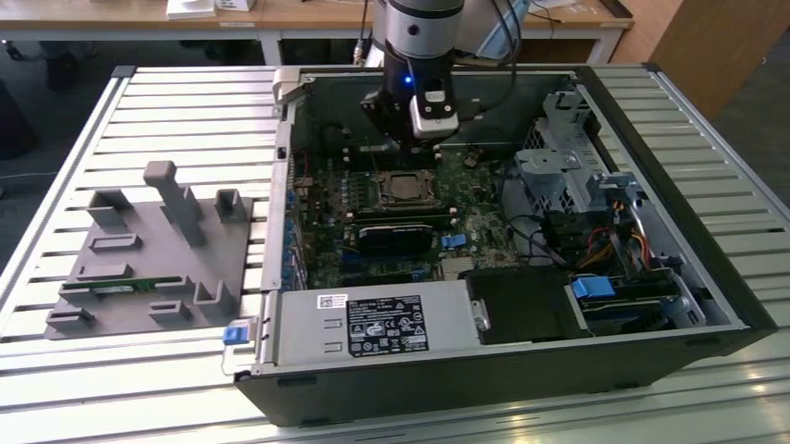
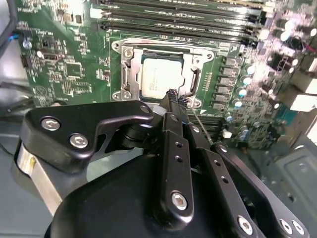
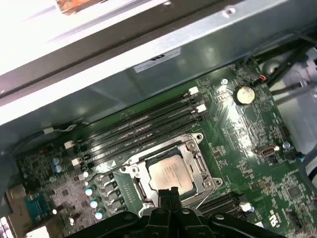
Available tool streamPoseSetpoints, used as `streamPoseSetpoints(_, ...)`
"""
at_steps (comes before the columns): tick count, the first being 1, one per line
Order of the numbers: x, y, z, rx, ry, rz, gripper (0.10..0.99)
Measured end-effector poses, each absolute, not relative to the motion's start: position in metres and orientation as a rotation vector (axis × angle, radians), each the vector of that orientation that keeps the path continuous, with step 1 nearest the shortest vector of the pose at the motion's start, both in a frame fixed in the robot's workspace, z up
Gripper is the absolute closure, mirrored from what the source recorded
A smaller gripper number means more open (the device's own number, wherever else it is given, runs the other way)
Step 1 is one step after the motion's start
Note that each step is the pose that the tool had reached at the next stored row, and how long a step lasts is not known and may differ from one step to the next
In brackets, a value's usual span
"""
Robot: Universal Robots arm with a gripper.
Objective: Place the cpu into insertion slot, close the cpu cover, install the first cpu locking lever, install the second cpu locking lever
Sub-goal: 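Install the first cpu locking lever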
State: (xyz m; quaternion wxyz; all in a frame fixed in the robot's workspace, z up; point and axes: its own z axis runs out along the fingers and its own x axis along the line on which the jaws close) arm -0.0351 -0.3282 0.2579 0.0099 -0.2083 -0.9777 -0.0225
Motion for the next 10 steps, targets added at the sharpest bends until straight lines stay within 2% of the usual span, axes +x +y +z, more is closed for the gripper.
streamPoseSetpoints(10, -0.0384, -0.3282, 0.2577, -0.536, -3.087, -0.073, 0.98)
